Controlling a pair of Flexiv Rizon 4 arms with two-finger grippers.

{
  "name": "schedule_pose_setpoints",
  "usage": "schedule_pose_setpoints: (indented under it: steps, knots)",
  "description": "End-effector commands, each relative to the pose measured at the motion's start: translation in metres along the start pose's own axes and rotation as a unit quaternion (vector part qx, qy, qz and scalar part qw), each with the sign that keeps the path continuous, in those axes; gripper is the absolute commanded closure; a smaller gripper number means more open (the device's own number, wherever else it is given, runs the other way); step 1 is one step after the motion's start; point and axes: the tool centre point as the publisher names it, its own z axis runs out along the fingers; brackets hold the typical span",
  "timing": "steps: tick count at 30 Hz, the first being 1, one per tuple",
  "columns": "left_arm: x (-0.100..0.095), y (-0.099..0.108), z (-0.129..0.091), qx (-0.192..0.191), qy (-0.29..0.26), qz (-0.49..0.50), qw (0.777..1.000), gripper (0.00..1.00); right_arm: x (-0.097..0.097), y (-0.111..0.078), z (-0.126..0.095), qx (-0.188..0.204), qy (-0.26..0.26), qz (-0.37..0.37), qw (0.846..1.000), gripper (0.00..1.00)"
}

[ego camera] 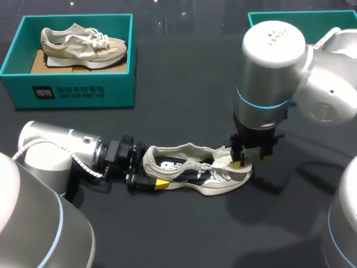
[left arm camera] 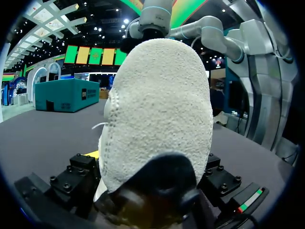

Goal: Take the shoe out of the shoebox, open the shoe tongue, remove and reinsert the insole, then place the shoe into the shoebox

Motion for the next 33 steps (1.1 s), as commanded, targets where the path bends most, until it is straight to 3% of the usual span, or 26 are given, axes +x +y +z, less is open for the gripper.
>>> schedule_pose_setpoints:
  steps: [1, 12, 33]
  knots:
    - [-0.002, 0.001, 0.001, -0.001, 0.0, 0.0, 1.0, 1.0, 0.003, 0.005, 0.01, 0.005, -0.024, 0.006, 1.0, 0.38]
    - [-0.002, 0.001, 0.001, -0.001, 0.0, 0.0, 1.0, 1.0, 0.004, 0.008, 0.012, 0.016, -0.041, 0.008, 0.999, 0.36]
    - [-0.002, 0.001, 0.001, -0.001, 0.0, 0.0, 1.0, 1.0, 0.013, 0.008, -0.097, -0.047, -0.097, -0.073, 0.992, 0.28]
